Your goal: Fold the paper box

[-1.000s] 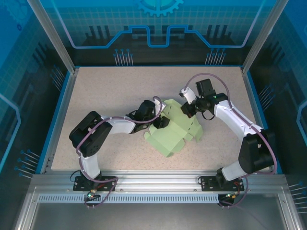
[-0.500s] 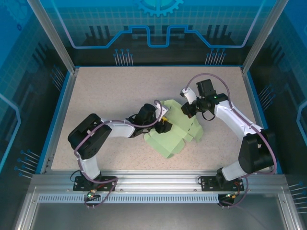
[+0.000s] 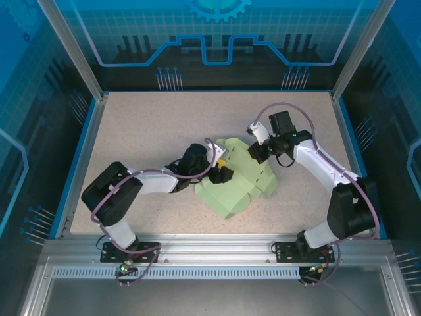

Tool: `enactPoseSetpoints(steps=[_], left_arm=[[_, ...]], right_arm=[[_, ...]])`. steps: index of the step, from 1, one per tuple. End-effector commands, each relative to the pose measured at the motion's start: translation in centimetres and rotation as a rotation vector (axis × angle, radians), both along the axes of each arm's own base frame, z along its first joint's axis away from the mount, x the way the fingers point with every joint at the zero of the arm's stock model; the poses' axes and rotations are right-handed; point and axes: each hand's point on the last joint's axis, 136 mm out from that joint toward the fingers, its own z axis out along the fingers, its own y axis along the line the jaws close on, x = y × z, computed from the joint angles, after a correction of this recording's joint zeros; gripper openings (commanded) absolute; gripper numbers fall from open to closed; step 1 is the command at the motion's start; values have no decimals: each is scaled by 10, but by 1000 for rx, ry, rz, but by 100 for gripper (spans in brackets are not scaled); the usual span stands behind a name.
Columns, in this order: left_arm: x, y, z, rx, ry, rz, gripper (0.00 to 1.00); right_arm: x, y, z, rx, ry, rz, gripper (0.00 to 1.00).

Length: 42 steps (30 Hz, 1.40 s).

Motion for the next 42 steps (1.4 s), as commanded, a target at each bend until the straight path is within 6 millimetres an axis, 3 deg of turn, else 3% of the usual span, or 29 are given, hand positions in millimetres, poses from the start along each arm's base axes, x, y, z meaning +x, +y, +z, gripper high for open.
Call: enactPoseSetpoints(steps=[1,8,16,22,28,35,42], left_arm=[[12,12,30,-73,-36,7,65],[43,22,54,-123,-28,45,66],[59,4,69,-148,-13,-8,67],[48,-11,81,-214,22,-105,60],[31,-16,78,-257,57,-150,53],[20,-25,60,-236,89,-168,53],[22,-8,66,-206,42,-102,59]], right_arm=[[-3,5,8,8,-39,29,1],[-2,7,11,14,-47,38,1],[-2,11,10,19,-42,48,2],[0,11,11,17,-43,37,2],[7,13,12,38,-41,15,2],[9,22,12,68,-42,28,2],[7,12,14,-20,-96,34,2]])
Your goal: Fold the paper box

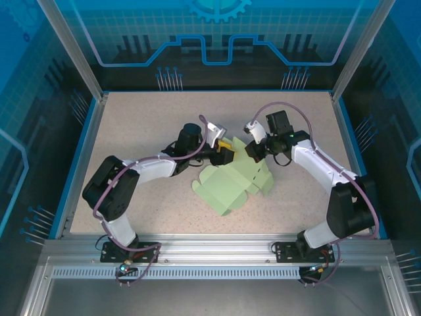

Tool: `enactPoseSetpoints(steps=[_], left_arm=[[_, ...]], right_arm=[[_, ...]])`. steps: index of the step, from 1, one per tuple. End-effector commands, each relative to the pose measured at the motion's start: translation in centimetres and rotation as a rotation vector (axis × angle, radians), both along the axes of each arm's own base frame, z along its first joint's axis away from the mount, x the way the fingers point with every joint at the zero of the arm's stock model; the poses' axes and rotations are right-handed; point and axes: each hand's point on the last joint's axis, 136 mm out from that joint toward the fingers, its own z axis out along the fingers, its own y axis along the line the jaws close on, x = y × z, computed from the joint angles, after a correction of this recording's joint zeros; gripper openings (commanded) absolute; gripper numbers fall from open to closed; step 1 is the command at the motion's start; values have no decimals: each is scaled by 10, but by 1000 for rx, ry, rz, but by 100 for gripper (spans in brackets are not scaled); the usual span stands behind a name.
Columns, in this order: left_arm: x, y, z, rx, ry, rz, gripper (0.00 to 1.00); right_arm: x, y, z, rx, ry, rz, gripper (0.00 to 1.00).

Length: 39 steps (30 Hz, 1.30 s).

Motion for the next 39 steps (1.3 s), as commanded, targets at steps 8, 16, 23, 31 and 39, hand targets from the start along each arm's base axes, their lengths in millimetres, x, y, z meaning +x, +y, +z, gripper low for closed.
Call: enactPoseSetpoints(steps=[8,16,23,31,39], left_arm=[[-11,48,19,54,-73,183,66],[-10,120,29,131,-92,504,70],[9,169,-2,251,39,700,72],[35,185,-44,373,164,755,68],[51,160,-72,422,237,630,62]], right_arm=[[0,2,21,-162,-200,89,3],[6,15,29,-322,-371,206,4],[8,32,23,-499,-558,326,5],[9,34,15,-609,-727,368,5],[9,20,-1,-744,-826,365,5]])
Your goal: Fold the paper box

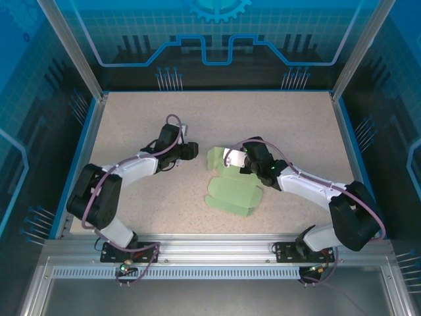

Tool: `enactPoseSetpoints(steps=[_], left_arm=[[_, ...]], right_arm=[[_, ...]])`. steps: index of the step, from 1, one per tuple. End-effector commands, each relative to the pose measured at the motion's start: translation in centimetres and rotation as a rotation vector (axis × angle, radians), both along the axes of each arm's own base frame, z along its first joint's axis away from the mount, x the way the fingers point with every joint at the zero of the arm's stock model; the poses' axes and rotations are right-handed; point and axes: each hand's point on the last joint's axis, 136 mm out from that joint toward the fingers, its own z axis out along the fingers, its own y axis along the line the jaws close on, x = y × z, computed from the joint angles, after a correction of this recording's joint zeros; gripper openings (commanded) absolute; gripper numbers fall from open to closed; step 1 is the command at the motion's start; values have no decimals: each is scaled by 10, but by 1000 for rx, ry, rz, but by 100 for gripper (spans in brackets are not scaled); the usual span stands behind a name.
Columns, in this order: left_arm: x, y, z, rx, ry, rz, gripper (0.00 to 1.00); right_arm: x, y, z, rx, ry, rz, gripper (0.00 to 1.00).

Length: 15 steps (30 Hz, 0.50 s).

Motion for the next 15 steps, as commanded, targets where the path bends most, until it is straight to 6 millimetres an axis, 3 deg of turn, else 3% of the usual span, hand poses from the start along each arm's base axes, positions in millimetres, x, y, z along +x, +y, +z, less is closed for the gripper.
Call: enactPoseSetpoints(steps=[1,10,15], left_arm=[[1,-15,-4,-13,35,-83,62],[-5,-62,-20,-33,32,-286,62],[-10,-82,-25,-83,5,-368,62]], right_arm=[[9,1,21,-36,-149,6,5],[8,-5,11,-52,-162,-2,5],[8,-6,16,-16,-162,-9,5]])
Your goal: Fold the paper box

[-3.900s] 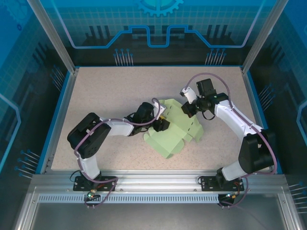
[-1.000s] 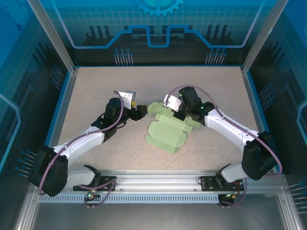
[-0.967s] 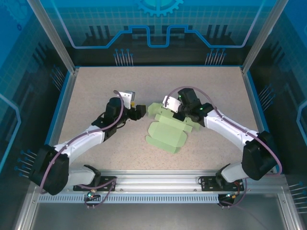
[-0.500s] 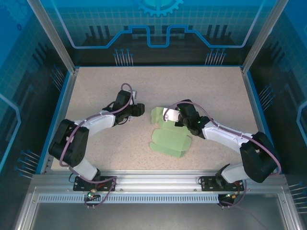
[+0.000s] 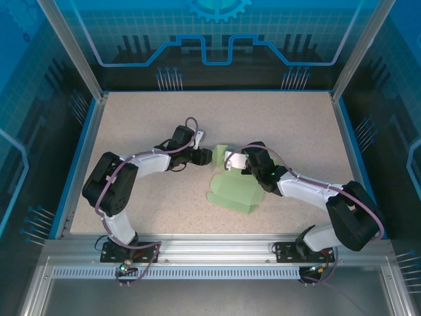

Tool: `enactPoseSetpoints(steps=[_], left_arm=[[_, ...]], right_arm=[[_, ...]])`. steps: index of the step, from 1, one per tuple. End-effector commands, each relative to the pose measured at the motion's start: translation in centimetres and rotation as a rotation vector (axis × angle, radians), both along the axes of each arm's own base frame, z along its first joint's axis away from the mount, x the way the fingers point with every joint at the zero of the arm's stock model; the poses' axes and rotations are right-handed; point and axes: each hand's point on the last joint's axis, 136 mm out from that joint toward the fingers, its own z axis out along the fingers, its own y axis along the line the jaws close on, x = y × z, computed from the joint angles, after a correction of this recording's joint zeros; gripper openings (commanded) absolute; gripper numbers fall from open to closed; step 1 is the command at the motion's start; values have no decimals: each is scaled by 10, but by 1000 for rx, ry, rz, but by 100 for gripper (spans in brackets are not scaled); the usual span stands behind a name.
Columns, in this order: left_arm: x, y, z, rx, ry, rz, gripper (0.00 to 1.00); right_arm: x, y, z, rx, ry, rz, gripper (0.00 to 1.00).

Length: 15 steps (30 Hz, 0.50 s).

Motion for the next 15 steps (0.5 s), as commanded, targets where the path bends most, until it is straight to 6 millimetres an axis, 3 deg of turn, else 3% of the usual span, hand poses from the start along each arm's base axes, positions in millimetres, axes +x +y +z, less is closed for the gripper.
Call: enactPoseSetpoints(steps=[1,15], left_arm=[[-3,-21,3,-61,-47,-109,61],[-21,-57,20,-215,-142,-308,61]], right_arm=[[1,2,17,46,-45,0,5],[0,-8,20,130,-14,-38,5]])
